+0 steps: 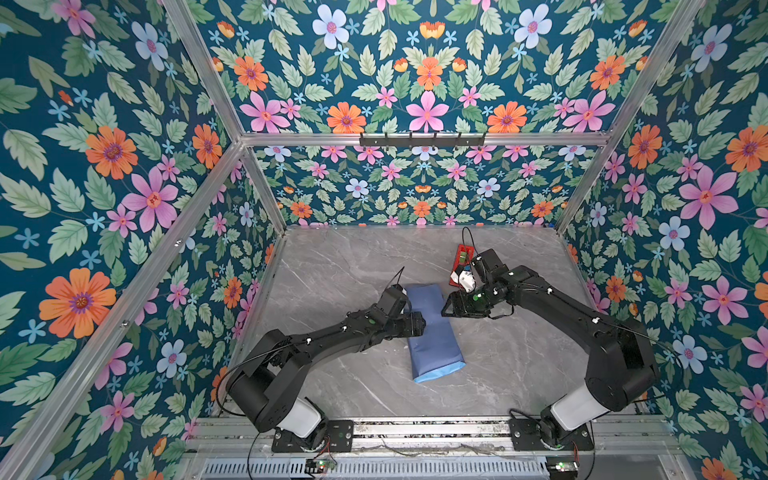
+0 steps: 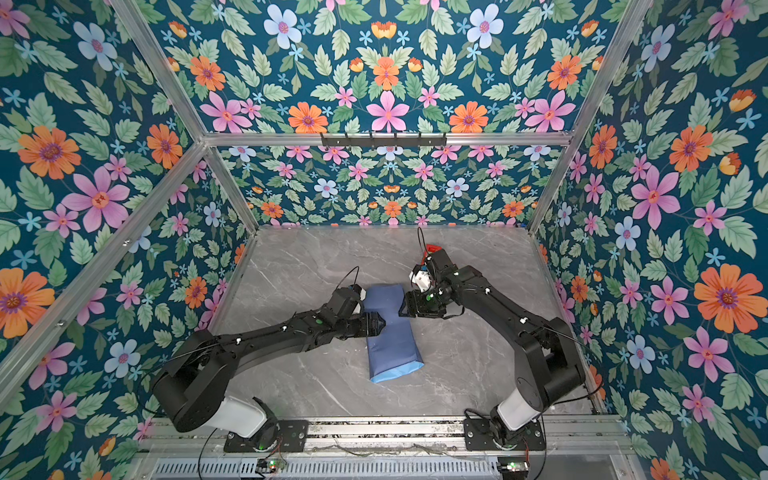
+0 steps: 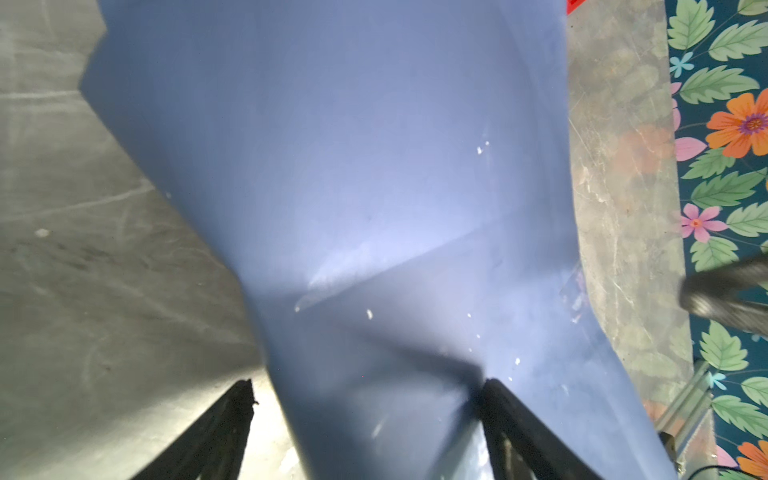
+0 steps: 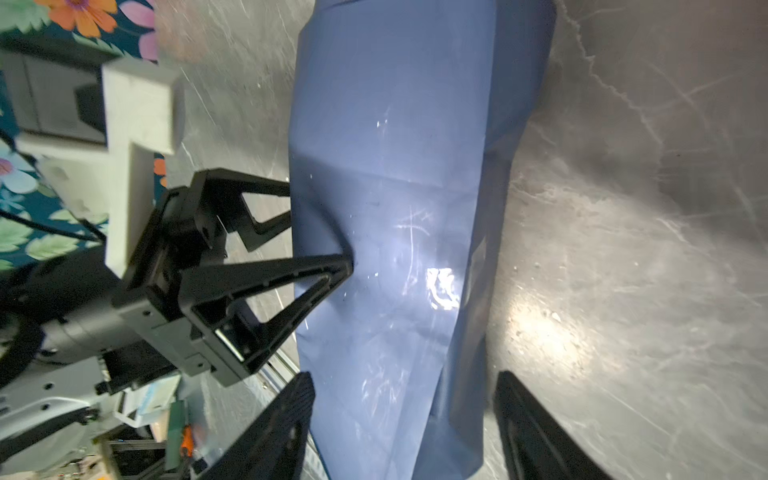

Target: Wrap the gift box in paper

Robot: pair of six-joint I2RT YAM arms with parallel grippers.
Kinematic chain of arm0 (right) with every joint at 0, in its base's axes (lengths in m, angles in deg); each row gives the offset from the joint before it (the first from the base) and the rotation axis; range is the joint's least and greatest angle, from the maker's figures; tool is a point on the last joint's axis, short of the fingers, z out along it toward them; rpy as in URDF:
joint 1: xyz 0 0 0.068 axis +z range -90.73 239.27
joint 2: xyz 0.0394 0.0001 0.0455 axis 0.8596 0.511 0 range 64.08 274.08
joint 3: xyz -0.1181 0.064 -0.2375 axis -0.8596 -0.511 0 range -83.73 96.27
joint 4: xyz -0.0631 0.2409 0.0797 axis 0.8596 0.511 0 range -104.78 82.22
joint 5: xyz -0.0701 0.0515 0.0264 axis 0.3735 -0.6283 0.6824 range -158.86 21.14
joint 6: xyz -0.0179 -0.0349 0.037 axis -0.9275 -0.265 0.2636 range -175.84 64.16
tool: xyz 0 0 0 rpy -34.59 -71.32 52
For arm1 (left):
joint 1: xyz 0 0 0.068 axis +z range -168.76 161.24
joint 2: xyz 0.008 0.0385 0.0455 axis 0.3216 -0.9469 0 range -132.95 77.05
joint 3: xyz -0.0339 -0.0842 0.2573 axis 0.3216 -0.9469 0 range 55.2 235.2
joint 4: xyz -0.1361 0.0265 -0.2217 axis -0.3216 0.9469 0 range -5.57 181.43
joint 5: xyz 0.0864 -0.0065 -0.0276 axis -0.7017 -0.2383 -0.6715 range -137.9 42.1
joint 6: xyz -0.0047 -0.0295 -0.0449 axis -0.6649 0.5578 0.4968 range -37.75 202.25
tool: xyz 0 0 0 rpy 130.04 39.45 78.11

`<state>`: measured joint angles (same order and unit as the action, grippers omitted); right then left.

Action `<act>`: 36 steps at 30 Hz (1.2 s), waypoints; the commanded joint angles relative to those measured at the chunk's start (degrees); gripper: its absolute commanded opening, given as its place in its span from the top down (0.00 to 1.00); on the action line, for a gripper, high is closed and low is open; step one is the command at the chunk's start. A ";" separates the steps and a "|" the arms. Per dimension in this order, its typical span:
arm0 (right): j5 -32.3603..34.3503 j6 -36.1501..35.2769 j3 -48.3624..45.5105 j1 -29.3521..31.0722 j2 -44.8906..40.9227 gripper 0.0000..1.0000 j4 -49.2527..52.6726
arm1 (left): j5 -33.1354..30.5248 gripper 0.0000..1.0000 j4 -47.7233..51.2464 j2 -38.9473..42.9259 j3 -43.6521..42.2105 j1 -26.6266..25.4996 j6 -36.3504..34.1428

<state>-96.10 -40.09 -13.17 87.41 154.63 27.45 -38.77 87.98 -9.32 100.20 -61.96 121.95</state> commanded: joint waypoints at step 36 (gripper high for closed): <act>2.48 4.00 -3.20 1.81 -0.72 0.32 -6.69 | -3.97 0.09 4.24 9.16 -1.30 0.23 2.75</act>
<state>-88.63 -41.36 -14.33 89.31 153.47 29.68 -42.14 92.51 -1.63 101.51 -62.31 122.48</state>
